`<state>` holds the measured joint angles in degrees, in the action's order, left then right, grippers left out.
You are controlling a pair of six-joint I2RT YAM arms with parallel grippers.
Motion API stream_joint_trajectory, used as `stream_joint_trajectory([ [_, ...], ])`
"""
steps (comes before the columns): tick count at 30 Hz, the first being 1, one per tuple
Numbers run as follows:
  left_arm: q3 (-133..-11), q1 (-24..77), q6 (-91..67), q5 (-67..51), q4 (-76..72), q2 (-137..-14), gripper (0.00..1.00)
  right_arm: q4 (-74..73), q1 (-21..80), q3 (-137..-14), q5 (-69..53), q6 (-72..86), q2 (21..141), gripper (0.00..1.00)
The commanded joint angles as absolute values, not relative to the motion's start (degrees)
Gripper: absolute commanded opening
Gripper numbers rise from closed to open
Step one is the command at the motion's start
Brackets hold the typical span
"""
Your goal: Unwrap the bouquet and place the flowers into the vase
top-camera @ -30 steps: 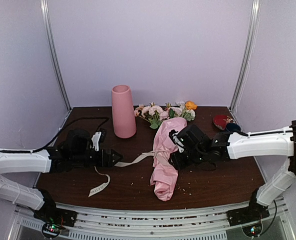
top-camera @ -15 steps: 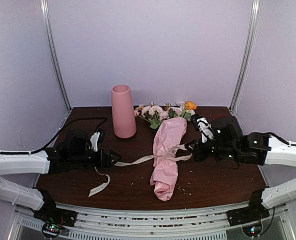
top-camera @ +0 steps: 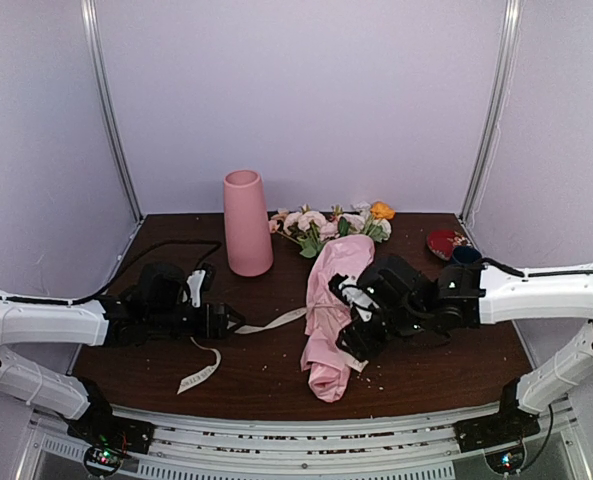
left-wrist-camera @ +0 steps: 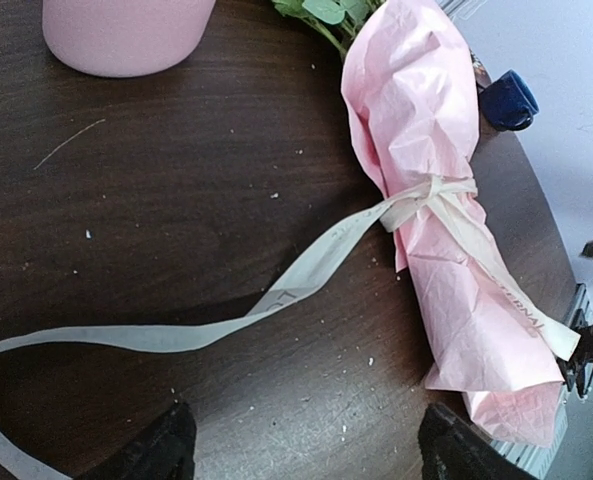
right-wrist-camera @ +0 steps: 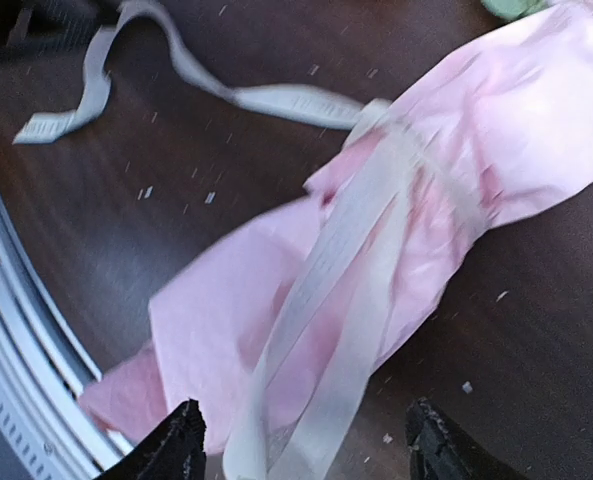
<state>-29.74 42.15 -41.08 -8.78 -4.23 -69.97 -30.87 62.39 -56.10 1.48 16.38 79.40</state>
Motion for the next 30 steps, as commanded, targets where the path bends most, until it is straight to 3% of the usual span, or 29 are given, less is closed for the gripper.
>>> stream_joint_trajectory([
  [1,-31.58,42.21,-40.34,-8.06,-5.45,-69.63,0.80,-31.58,58.06,-64.84,14.84,15.52,87.04,0.62],
  [10,-31.29,42.19,-39.87,-7.39,-4.80,-68.73,0.80,-32.53,56.58,-74.45,19.87,11.13,102.20,0.49],
  [19,-31.50,42.19,-38.86,-7.32,-4.75,-69.55,0.80,-32.24,55.87,-76.50,25.17,12.15,108.09,0.46],
  [30,-31.22,42.24,-38.88,-7.47,-5.33,-70.63,0.80,-28.17,55.59,-75.61,22.57,12.76,105.25,0.02],
])
